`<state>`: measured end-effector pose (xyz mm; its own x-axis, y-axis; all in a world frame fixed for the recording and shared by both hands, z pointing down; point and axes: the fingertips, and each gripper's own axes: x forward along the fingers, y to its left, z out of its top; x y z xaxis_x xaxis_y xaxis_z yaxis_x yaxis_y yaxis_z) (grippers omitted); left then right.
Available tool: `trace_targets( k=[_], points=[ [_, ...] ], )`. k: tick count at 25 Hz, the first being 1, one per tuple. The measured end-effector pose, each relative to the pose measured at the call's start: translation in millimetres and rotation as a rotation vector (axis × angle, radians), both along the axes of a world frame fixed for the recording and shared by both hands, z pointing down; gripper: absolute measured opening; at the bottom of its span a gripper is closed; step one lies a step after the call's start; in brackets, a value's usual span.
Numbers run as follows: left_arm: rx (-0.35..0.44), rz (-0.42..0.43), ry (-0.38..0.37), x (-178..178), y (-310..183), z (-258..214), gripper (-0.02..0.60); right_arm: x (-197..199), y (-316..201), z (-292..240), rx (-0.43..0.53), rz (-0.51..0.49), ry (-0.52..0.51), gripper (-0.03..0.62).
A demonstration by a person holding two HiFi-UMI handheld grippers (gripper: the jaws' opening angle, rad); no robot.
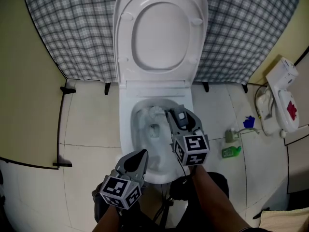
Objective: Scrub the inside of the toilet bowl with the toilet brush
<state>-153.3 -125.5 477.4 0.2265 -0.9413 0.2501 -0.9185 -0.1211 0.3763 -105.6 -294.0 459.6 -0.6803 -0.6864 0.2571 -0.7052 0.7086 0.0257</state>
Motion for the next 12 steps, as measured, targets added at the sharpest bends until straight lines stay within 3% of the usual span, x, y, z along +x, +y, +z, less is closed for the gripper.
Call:
trace_targets(
  k=[5, 12],
  points=[
    [-0.007, 0.0, -0.004, -0.4, 2.1, 2.6, 0.009, -0.9, 6.4, 18.8, -0.039, -0.025, 0.05, 0.204],
    [0.011, -0.003, -0.011, 2.1, 5.3, -7.8, 0.009, 2.0, 31.4, 72.0, -0.164, -0.07, 0.136, 0.204]
  ],
)
